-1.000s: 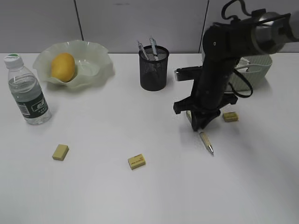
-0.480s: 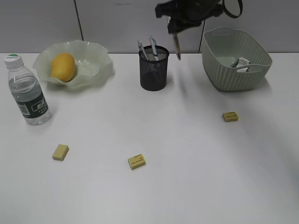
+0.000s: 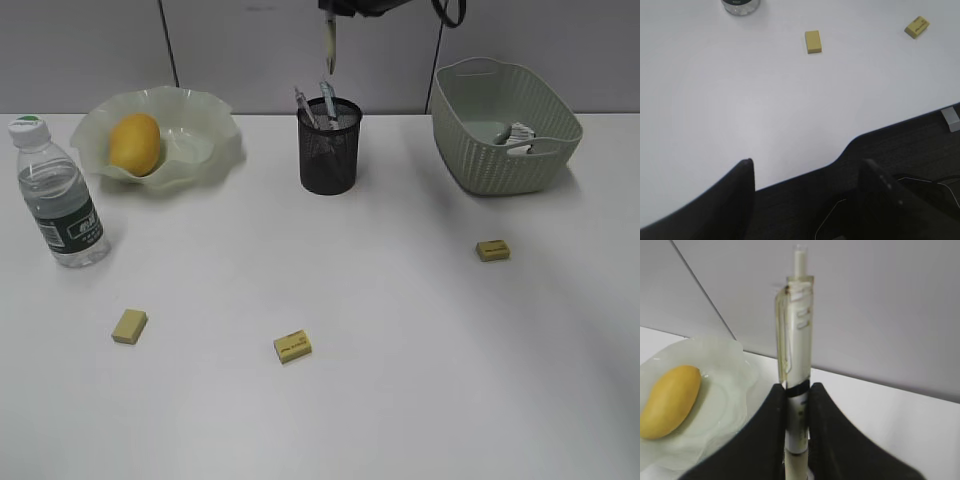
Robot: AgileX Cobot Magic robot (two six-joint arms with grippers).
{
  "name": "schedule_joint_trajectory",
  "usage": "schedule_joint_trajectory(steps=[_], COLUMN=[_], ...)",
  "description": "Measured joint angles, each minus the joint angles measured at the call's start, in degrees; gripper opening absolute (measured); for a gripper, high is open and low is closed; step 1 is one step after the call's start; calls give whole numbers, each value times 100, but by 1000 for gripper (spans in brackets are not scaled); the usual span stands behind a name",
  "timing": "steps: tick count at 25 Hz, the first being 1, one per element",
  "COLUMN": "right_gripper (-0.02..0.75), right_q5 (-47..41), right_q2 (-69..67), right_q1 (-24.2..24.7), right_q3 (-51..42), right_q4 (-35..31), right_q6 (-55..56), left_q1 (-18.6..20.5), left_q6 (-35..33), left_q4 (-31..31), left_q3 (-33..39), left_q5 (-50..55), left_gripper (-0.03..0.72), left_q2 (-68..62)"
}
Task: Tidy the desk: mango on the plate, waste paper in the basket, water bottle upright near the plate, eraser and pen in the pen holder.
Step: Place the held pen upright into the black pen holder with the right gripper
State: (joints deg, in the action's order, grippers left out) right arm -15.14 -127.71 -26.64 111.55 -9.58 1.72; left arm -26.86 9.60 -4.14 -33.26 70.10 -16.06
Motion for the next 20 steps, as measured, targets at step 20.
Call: schedule_joint_trajectory(steps=[20], right_gripper=[117], right_q5=[-151], right_q2=[-669], right_q1=[-6], right_q3=[0], right_q4=[5], right_q6=[-346], left_q1=[0], left_q6=[0], left_q4=[-5], left_q3=[0], left_q5=[-77], left_gripper=[482], left_q2=[0])
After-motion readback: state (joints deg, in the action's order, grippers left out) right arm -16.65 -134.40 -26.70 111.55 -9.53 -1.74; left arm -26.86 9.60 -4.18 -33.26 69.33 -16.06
